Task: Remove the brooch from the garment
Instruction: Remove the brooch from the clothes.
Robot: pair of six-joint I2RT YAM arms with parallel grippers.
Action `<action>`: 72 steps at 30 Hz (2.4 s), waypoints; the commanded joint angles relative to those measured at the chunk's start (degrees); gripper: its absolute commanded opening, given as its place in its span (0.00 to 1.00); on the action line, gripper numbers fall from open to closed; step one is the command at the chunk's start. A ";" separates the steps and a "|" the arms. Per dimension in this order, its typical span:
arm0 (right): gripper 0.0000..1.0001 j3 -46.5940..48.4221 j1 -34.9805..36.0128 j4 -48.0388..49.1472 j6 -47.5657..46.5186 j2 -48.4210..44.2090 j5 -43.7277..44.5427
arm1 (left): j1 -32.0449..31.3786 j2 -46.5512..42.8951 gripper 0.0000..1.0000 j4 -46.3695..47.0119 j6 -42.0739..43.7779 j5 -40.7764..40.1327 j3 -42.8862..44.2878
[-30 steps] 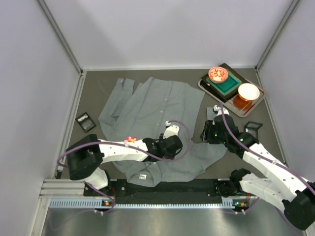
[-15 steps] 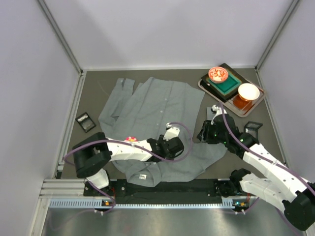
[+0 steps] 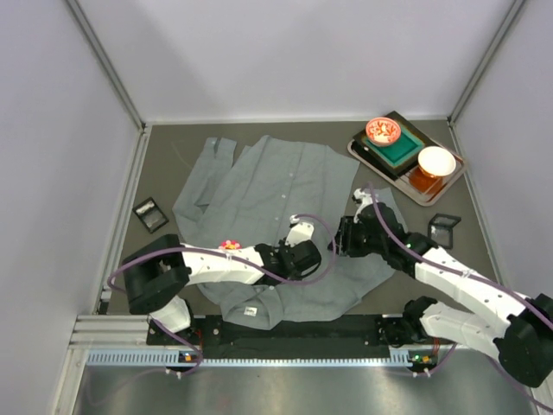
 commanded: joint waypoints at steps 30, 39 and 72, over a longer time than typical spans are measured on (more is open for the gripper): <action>0.16 2.12 13.93 22.60 11.11 23.69 -1.41 | -0.18 -8.64 0.02 1.83 -4.31 0.24 -5.15; 0.00 4.93 18.06 22.95 11.90 28.80 3.25 | -0.18 -9.34 0.00 1.21 -5.63 -0.29 -5.76; 0.00 6.52 19.91 28.84 14.45 34.60 3.26 | -0.18 -10.31 0.00 4.73 -8.79 1.03 -7.96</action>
